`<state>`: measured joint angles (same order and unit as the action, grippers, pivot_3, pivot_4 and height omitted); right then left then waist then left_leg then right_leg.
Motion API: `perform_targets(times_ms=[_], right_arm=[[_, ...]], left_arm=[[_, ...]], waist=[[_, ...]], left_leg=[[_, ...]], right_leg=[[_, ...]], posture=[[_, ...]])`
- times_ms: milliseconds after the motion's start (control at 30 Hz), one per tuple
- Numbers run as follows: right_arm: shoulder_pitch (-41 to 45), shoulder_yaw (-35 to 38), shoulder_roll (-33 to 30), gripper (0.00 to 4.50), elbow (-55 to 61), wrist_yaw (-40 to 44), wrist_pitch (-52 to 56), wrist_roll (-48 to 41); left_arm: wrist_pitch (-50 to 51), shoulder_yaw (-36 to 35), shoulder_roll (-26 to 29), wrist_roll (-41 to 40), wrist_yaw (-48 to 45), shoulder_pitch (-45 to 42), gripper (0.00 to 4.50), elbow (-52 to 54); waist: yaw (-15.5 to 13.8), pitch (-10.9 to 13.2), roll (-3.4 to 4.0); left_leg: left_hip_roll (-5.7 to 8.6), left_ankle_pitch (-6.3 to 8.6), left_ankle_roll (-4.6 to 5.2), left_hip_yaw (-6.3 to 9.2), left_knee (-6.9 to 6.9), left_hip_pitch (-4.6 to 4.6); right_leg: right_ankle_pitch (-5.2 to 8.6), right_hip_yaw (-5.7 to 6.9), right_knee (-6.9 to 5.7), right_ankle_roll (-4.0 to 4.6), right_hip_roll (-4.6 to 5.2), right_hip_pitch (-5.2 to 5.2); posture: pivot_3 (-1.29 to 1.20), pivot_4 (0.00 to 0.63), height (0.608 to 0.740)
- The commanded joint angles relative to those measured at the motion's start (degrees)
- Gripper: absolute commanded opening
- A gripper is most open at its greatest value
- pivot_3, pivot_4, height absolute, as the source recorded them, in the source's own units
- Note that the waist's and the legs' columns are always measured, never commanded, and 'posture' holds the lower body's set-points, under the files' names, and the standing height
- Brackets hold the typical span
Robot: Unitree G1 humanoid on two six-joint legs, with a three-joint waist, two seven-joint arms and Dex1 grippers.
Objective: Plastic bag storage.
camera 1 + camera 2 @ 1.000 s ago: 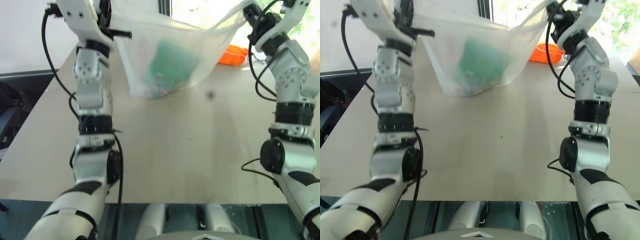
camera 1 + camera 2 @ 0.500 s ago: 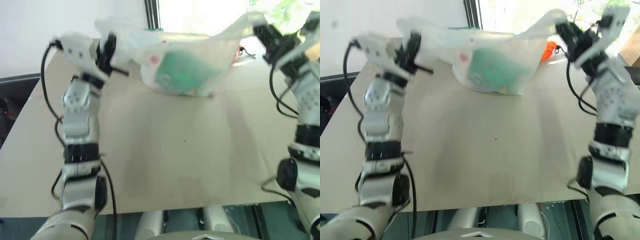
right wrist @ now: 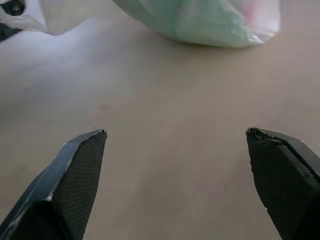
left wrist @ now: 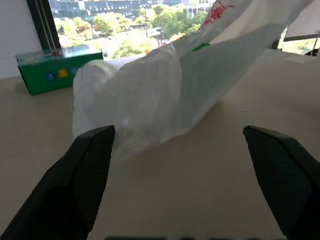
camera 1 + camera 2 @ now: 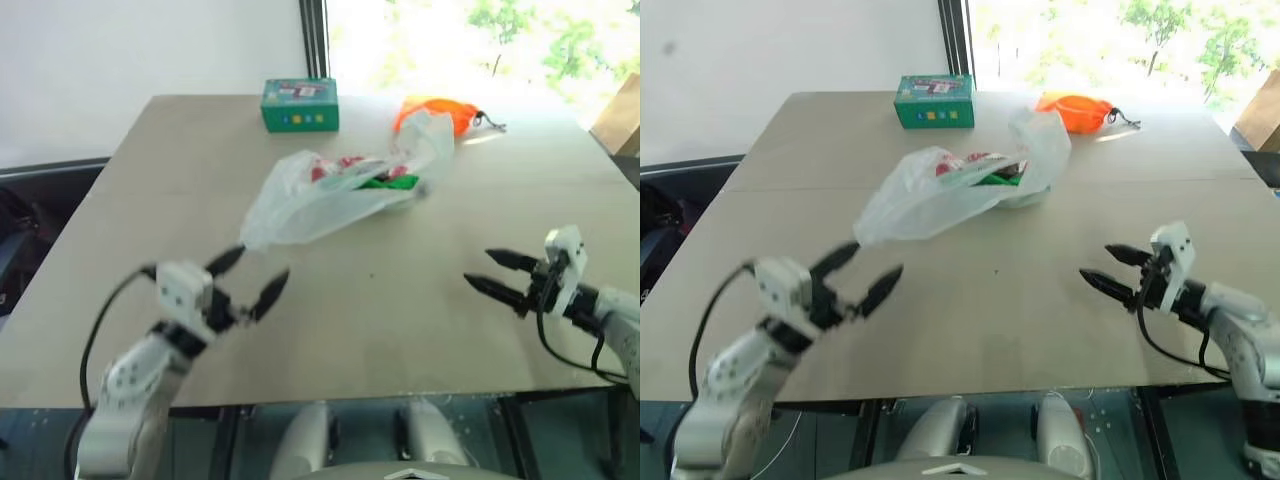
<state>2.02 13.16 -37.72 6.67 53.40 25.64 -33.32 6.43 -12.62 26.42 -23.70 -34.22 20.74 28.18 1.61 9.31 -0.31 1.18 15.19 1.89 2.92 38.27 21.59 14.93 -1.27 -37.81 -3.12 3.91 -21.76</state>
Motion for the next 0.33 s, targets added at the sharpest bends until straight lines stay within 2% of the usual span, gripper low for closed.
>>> perform_targets(times_ms=[33,133,333], right_arm=[[-1.78,-0.81,0.55,4.50,-3.81,2.99,-12.31,5.93],[-1.76,-0.24,2.24,4.50,-8.09,2.31,-17.79,7.77],[-1.65,0.37,3.20,4.50,-15.18,5.18,-27.41,9.33]], left_arm=[[-7.15,-1.27,-1.10,5.47,0.82,3.08,4.43,-2.87],[-9.72,-1.68,-2.31,8.90,3.28,4.27,4.43,-5.43],[-11.55,-1.17,-3.48,11.41,5.05,5.92,4.43,-6.27]], waist=[[-0.42,0.01,0.01],[-1.08,0.01,0.00],[-1.07,0.01,0.01]], left_leg=[[0.00,0.00,0.00,0.01,0.02,0.03],[-0.03,-0.01,0.00,0.05,0.04,0.05],[-0.02,0.06,0.08,0.01,0.01,0.14]], right_leg=[[-0.01,0.03,-0.02,0.01,-0.06,-0.05],[-0.03,0.05,-0.05,0.03,-0.26,-0.06],[-0.07,0.02,0.10,-0.04,0.04,-0.07]], posture=[[0.00,0.150,0.740],[0.00,0.150,0.740],[0.00,0.150,0.740]])
